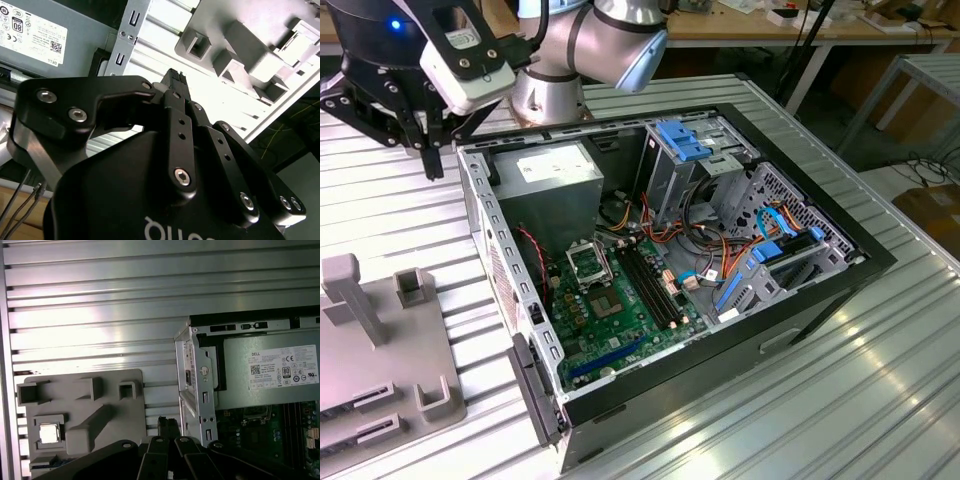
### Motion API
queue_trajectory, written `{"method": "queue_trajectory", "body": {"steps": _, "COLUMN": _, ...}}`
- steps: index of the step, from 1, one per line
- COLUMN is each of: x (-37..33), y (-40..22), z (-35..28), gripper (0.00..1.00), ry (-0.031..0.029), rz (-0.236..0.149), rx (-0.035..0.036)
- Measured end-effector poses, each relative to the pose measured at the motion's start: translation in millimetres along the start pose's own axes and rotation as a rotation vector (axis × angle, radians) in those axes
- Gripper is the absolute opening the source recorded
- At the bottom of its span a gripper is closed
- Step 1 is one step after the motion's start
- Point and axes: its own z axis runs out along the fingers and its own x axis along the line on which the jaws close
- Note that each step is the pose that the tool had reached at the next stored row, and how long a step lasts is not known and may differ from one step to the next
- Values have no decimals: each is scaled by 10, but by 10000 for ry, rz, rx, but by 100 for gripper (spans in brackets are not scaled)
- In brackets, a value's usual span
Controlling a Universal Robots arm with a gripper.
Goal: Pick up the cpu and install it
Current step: 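Reach for the cpu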
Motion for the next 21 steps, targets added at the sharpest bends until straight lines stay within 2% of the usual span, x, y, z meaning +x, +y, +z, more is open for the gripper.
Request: {"method": "queue_trajectory", "body": {"steps": 21, "x": 282, "y": -22, "z": 4, "gripper": 11, "ry": -1, "rz": -1, "rx": 0}}
